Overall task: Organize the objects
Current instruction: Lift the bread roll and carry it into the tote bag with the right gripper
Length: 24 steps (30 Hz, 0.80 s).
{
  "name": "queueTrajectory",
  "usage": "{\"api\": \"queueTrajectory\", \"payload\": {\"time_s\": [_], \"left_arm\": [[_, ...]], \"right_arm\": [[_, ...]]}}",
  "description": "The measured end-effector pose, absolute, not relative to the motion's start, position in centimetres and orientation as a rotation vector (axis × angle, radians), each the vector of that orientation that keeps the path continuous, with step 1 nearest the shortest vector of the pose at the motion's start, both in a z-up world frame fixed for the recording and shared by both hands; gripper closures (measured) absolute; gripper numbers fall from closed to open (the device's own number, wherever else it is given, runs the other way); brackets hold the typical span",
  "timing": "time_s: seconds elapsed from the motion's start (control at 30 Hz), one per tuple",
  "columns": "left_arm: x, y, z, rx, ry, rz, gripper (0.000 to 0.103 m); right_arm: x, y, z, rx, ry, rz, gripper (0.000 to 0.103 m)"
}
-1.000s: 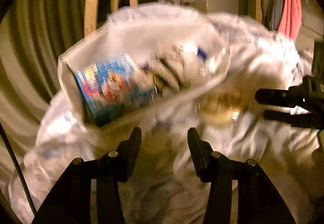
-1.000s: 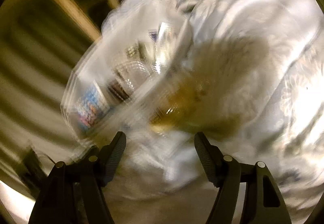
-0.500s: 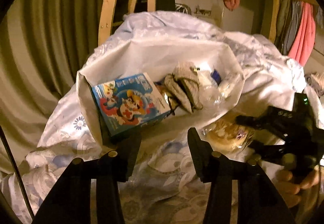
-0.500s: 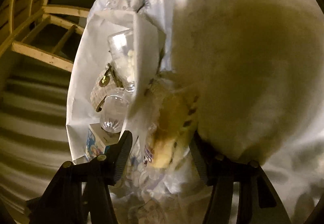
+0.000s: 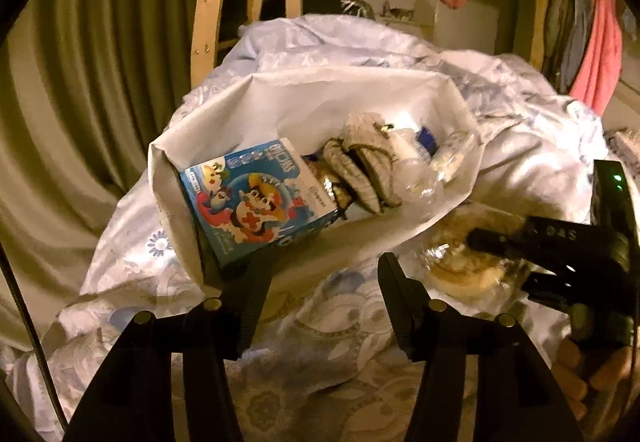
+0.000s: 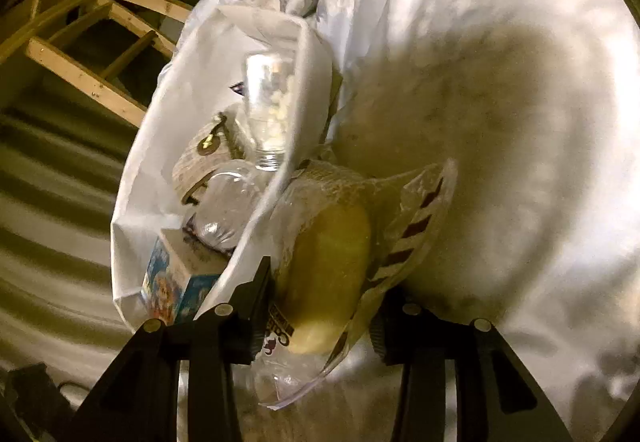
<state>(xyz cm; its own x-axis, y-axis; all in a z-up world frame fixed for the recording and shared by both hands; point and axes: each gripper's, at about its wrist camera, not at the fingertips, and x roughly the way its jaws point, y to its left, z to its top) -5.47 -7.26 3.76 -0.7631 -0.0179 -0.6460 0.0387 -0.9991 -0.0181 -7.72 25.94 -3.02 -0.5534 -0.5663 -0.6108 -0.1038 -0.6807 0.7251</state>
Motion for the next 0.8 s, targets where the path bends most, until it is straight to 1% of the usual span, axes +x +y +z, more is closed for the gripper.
{"api": "queueTrajectory", "payload": {"time_s": [0.17,0.3,0.4,0.5,0.63,0.73,0.8], "left_arm": [[-4.1,-6.1,4.6,1.055,-0.007,-2.94,0.048],[-3.8,-6.7,5.3,1.023,0.021,-2.948,0.047],[-4.2,-6.9,5.7,1.021,0.046,-2.965,0.047],[-4.4,-7.3,6.1,1.013,0.112,-3.024,0.047],[-6.1,-7.1,6.3,1.047,0.047,-2.988,0.048],[-7.8,-7.1,6.2,1.115,0.054,-2.971,0.05],[-9.1,-7.0,6.1,1.153,0.057,-2.961,0.05]], "right_arm": [[-4.2,26.3,0.2,1.244,-1.03,-2.363,0.064],[-2.3,26.0,3.3,1.139,-1.042,-2.346,0.064],[-2.0,25.5,5.9,1.052,-0.988,-2.354,0.064],[-3.0,23.9,7.2,1.021,-0.86,-2.403,0.064],[-6.3,19.7,7.1,1.046,-0.652,-2.394,0.064],[-9.5,16.7,6.2,1.076,-0.483,-2.335,0.064],[-11.5,15.5,5.1,1.128,-0.417,-2.283,0.064]]}}
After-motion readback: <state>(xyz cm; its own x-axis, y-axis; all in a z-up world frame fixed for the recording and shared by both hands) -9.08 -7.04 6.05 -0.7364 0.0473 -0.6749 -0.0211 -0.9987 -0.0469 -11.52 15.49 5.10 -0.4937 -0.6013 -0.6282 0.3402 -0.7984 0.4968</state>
